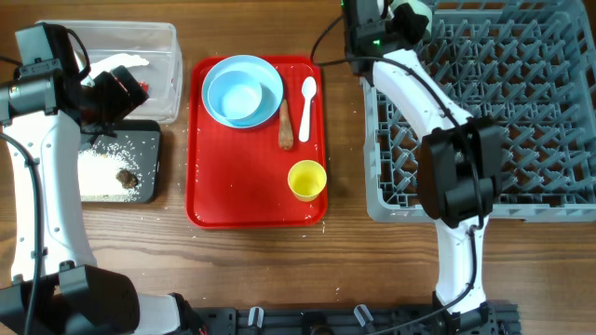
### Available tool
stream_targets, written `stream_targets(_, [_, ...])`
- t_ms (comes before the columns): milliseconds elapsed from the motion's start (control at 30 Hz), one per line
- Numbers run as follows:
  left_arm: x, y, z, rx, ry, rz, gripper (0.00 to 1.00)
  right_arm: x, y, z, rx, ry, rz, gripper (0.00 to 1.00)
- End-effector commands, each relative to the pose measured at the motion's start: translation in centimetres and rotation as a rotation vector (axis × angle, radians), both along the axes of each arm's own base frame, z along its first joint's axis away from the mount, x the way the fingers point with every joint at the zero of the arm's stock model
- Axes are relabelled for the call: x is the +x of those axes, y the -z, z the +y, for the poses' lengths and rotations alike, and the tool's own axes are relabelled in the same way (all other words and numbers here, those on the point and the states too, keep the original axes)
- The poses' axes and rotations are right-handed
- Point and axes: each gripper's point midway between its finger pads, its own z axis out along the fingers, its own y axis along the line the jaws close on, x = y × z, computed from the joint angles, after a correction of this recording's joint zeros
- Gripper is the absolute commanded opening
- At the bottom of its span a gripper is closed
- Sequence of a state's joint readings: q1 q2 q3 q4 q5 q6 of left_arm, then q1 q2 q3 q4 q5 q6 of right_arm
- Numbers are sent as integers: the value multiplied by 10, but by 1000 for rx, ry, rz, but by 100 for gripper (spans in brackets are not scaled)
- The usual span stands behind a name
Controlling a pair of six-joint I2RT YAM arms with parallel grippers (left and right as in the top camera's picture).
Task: Sort waste into correct bins and load items into the dishwasher rack
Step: 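Lift the small bowl and place it in the dish rack, then grasp the blue bowl on the plate with the right gripper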
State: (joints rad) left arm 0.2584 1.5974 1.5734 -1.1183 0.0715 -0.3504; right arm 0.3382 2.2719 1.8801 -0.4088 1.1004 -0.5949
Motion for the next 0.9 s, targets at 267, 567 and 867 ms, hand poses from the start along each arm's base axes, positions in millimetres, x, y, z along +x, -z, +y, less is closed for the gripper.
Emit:
stream_targets(267, [-1,2,5,11,-10,8,100,-13,39,56,-20,-134,133,50])
stream_targets(567, [-1,2,5,11,-11,8,100,-14,-22,159,338,-388,-95,73])
stream_targets(867, [-1,2,5,11,-11,8,100,-113,70,341,1614,-344,435,60])
